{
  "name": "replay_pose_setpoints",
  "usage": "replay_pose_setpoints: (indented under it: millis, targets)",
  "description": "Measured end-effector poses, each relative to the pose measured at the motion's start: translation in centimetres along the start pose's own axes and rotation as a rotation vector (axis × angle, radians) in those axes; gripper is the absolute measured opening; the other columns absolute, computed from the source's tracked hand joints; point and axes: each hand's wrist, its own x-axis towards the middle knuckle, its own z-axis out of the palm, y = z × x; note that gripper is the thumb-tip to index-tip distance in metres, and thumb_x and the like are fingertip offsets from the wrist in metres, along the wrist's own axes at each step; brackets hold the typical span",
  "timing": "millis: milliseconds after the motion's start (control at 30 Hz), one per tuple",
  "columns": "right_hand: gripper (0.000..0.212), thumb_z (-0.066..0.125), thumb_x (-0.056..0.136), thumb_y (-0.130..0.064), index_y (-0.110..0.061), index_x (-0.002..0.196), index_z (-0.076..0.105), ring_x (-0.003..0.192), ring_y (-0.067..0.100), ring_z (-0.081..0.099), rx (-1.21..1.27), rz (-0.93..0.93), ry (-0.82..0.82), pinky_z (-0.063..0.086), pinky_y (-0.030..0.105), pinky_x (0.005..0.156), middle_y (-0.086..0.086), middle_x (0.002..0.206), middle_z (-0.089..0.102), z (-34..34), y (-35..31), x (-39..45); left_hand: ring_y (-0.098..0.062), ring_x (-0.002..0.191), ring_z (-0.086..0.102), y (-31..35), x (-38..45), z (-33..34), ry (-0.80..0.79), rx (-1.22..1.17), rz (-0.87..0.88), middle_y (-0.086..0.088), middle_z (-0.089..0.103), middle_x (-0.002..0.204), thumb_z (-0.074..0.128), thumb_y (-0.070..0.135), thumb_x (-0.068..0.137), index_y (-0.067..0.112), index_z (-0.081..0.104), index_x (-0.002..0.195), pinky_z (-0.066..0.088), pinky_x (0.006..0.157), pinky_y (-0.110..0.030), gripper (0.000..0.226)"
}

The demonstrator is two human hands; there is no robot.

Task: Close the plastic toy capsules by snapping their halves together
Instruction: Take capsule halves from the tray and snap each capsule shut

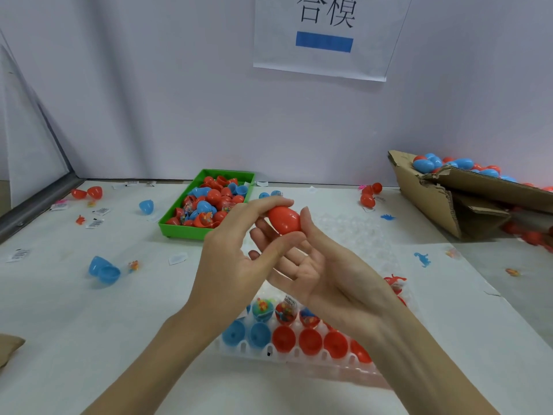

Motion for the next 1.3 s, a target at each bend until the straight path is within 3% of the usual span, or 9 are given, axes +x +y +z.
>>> replay_pose_setpoints:
  millis: [300,533,733,867,967,1033,1100,1200,1300]
  targets:
    - [0.043,0.077,0.092,-0.029,0.006,0.117,0.072,0.113,0.024,0.069,0.119,0.021,-0.084,0.044,0.039,0.114,0.014,0.119,0.072,-0.2,0.5,0.3,-0.018,0.113,0.059,0.9,0.3,-0.5,0.055,0.139,0.204,0.000,0.069,0.111,0.075,0.033,0.087,0.011,0.072,0.117,0.044,0.101,-0.021,0.037]
    - [0.050,0.085,0.078,-0.036,0.003,0.109,0.076,0.100,0.022,0.073,0.078,-0.046,-0.087,0.057,0.039,0.095,0.012,0.109,0.074,0.2,0.7,0.3,-0.022,0.106,0.061,1.5,-0.1,-0.3,0.105,0.187,0.280,-0.003,0.070,0.107,0.077,0.032,0.091,0.008,0.071,0.119,0.045,0.100,-0.022,0.037]
    - [0.047,0.083,0.080,-0.036,0.002,0.107,0.077,0.094,0.020,0.073,0.003,-0.091,-0.081,0.056,0.040,0.098,0.012,0.105,0.074,0.5,0.6,0.1,-0.025,0.101,0.060,0.9,-0.2,-0.2,0.109,0.264,0.344,-0.005,0.067,0.106,0.083,0.003,0.087,0.001,0.070,0.117,0.050,0.095,-0.030,0.032]
    - [0.046,0.083,0.079,-0.036,0.000,0.106,0.078,0.101,0.021,0.073,-0.036,-0.125,-0.069,0.054,0.040,0.102,0.012,0.106,0.074,0.8,0.3,-0.1,-0.025,0.108,0.063,1.0,0.0,0.0,0.090,0.159,0.321,-0.003,0.069,0.111,0.071,0.026,0.097,0.005,0.070,0.120,0.049,0.099,-0.031,0.031]
    - [0.038,0.078,0.087,-0.032,-0.002,0.111,0.078,0.112,0.021,0.071,-0.055,-0.162,-0.018,0.054,0.038,0.103,0.012,0.112,0.074,0.6,0.6,0.0,-0.021,0.125,0.060,0.5,0.0,0.0,0.012,0.076,0.206,0.003,0.067,0.128,0.066,0.026,0.100,0.013,0.066,0.132,0.047,0.108,-0.036,0.034]
    - [0.033,0.075,0.091,-0.025,-0.005,0.117,0.076,0.117,0.025,0.069,-0.201,-0.259,0.051,0.054,0.036,0.102,0.014,0.119,0.074,0.5,0.6,0.1,-0.017,0.144,0.046,0.1,-0.2,-0.1,-0.095,0.005,0.096,0.013,0.056,0.148,0.058,0.026,0.104,0.023,0.059,0.143,0.038,0.118,-0.038,0.039]
    - [0.033,0.079,0.088,-0.024,-0.010,0.117,0.073,0.109,0.023,0.073,-0.601,-0.507,0.210,0.058,0.027,0.093,0.007,0.114,0.076,0.2,0.3,0.1,-0.010,0.149,0.038,0.0,-0.2,0.0,-0.139,-0.147,-0.045,0.018,0.049,0.154,0.048,0.036,0.107,0.034,0.056,0.146,0.037,0.117,-0.035,0.040]
    - [0.044,0.085,0.079,-0.033,-0.018,0.114,0.064,0.094,0.012,0.071,-1.347,-0.863,0.419,0.055,0.016,0.084,-0.009,0.100,0.071,-0.5,0.3,0.4,-0.016,0.117,0.068,0.0,0.3,0.1,-0.057,-0.404,-0.280,0.004,0.071,0.123,0.050,0.050,0.101,0.029,0.066,0.131,0.058,0.096,-0.031,0.040]
    - [0.050,0.088,0.079,-0.029,-0.016,0.121,0.064,0.087,0.004,0.060,-1.662,-0.964,0.521,0.048,0.008,0.082,-0.002,0.104,0.063,-1.5,0.6,0.8,-0.025,0.097,0.077,-0.4,0.7,0.3,-0.123,-0.460,-0.407,-0.008,0.078,0.103,0.070,0.045,0.092,0.018,0.072,0.116,0.062,0.086,-0.031,0.036]
